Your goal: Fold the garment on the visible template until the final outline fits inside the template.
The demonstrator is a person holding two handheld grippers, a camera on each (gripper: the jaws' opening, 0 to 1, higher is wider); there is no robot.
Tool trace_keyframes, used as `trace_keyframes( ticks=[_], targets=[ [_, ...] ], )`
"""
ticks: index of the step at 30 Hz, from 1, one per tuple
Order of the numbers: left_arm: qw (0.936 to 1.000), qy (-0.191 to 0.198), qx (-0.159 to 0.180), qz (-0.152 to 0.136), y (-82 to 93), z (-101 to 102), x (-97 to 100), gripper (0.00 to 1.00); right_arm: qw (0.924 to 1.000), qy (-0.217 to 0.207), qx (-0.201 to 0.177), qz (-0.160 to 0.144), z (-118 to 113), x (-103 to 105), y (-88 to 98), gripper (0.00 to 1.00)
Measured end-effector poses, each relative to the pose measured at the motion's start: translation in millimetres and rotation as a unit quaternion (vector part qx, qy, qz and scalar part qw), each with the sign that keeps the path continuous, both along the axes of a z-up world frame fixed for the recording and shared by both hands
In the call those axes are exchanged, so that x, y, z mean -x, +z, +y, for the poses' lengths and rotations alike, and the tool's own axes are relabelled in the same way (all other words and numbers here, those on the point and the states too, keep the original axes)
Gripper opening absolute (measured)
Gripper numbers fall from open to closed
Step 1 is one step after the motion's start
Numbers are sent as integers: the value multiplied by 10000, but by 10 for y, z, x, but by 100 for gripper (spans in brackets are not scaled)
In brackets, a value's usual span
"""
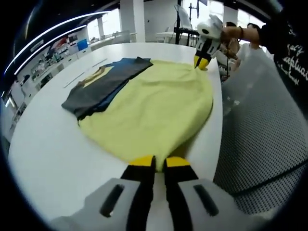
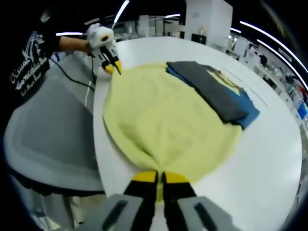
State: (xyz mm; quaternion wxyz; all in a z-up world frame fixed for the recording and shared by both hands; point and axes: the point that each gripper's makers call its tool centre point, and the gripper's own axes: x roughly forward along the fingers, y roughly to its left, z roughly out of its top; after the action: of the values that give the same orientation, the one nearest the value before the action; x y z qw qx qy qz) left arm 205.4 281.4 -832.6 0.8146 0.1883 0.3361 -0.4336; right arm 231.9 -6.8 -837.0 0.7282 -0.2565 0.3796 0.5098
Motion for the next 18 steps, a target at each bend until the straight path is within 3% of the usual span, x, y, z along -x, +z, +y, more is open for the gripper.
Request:
trace_keyframes(
  ticks=[18],
  targets=[
    [9998,77,131,103,91,-17,151,3,9986,-269,-434,128,-61,287,220,0]
  ],
)
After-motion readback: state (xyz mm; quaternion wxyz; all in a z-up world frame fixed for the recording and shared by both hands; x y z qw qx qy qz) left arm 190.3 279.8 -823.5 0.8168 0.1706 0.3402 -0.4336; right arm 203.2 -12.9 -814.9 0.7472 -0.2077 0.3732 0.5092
